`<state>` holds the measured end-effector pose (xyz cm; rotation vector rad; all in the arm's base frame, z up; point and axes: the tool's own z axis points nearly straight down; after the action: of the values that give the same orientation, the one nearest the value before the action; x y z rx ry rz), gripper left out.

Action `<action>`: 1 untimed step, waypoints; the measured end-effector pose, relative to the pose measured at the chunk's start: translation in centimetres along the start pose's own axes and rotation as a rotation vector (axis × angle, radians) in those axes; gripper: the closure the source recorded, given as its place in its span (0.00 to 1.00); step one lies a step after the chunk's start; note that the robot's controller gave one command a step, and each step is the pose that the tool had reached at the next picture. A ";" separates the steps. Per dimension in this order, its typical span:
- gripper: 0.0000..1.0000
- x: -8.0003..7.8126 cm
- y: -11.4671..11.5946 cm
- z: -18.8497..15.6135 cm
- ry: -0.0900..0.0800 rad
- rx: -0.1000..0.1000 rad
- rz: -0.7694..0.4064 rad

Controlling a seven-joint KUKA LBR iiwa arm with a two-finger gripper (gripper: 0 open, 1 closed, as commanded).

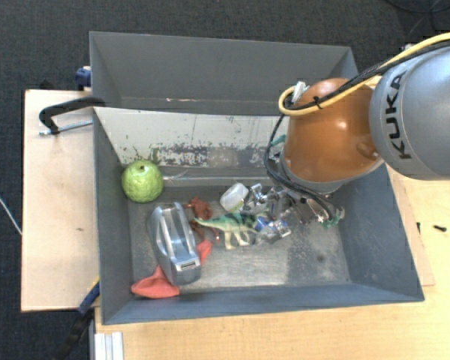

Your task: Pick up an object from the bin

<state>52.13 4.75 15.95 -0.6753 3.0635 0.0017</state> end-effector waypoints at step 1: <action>1.00 0.0 0.0 0.0 0.000 0.000 0.000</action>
Offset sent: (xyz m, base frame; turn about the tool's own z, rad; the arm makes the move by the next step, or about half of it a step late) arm 0.0008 0.0065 0.0706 -0.0299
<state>52.13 4.75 15.95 -0.6751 3.0638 0.0019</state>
